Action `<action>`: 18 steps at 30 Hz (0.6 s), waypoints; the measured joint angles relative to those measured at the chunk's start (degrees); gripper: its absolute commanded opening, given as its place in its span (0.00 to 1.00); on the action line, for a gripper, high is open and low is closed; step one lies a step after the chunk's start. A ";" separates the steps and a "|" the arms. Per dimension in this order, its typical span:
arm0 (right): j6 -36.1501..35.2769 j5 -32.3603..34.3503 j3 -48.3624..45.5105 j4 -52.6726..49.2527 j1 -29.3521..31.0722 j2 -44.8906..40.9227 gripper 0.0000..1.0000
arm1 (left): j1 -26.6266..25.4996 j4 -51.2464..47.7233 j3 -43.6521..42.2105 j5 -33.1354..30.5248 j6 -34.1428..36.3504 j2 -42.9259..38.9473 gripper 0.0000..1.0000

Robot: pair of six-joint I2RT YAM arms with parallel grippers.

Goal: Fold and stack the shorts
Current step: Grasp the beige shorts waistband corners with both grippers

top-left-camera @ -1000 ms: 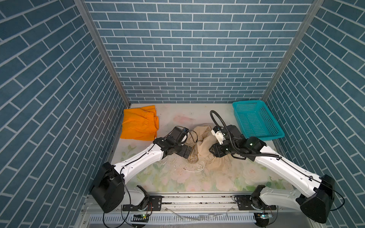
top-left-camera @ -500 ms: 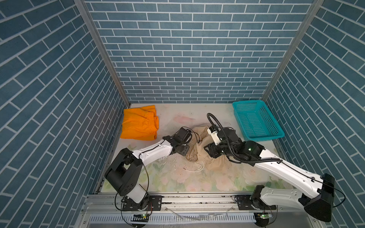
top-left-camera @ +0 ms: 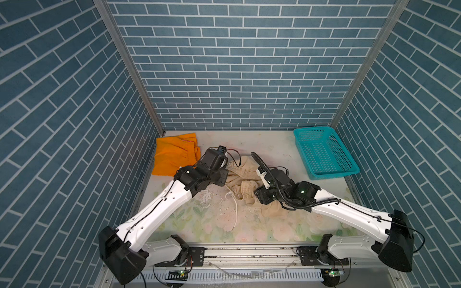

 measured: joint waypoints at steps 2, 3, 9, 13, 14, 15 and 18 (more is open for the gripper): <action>0.26 0.74 -2.16 -1.90 -1.88 -0.90 0.60 | 0.00 -3.19 1.27 -0.24 -0.83 -1.46 0.00; 0.33 1.27 -2.84 -3.34 -2.67 -1.57 0.60 | 0.00 -4.72 1.79 -0.42 -1.31 -1.90 0.01; -3.08 1.60 -2.73 -7.28 -2.14 -8.17 0.63 | 0.20 -10.03 2.75 -0.50 -2.71 -1.97 0.01; -7.78 -1.33 -1.11 -4.74 1.20 -10.97 0.68 | 0.61 -10.75 3.04 -0.50 -2.99 -1.79 0.01; -8.81 -1.95 -0.46 -4.22 1.90 -10.54 0.68 | 0.70 -10.80 3.10 -0.50 -2.99 -1.79 0.01; -10.25 -2.51 0.72 -3.85 2.82 -9.33 0.69 | 0.83 -10.84 3.26 -0.50 -2.99 -1.79 0.01; -14.29 -4.46 5.11 -2.95 4.59 -3.17 0.70 | 1.05 -10.99 3.56 -0.52 -2.99 -1.81 0.01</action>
